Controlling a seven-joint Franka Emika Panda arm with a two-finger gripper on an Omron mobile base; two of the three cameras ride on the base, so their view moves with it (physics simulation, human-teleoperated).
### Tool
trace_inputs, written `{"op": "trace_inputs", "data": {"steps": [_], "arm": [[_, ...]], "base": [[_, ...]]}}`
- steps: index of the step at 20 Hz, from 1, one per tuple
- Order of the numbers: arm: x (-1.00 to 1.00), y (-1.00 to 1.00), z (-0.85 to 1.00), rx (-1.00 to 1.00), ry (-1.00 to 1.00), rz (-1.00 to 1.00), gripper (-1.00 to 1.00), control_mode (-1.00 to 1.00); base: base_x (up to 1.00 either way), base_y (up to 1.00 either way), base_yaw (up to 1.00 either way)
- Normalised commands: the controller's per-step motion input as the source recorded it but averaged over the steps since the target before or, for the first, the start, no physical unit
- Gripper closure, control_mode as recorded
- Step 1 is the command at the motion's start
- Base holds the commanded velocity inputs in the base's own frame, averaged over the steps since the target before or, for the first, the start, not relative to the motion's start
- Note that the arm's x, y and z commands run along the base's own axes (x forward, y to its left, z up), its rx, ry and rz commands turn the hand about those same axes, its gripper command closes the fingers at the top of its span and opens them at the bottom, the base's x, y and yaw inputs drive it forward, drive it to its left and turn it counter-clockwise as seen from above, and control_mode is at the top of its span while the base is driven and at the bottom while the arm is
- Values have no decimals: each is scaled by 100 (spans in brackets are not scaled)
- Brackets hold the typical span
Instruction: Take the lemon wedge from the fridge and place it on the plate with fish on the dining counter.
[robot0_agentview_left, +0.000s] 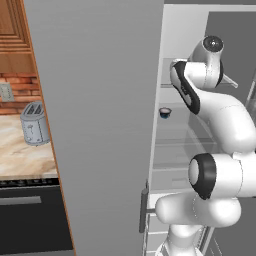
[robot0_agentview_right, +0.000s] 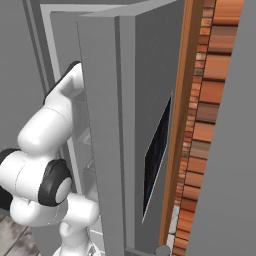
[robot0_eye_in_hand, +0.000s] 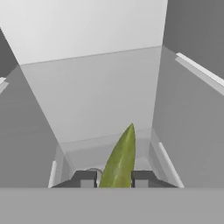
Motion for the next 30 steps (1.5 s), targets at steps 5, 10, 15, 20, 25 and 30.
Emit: {"op": "trace_inputs", "data": {"steps": [5,10,15,20,25,30], "arm": [[0,0,0,0,0,0,100,-100],[-51,10,14,0,-4,0,100,-100],[-97,23,25,0,-7,0,100,-100],[-100,52,10,0,-9,0,100,-100],[-100,78,0,0,-9,0,100,-100],[-100,90,0,0,-7,0,100,-100]], "base": [[0,0,0],[0,0,0],[0,0,0],[0,0,0],[0,0,0],[0,0,0]]}}
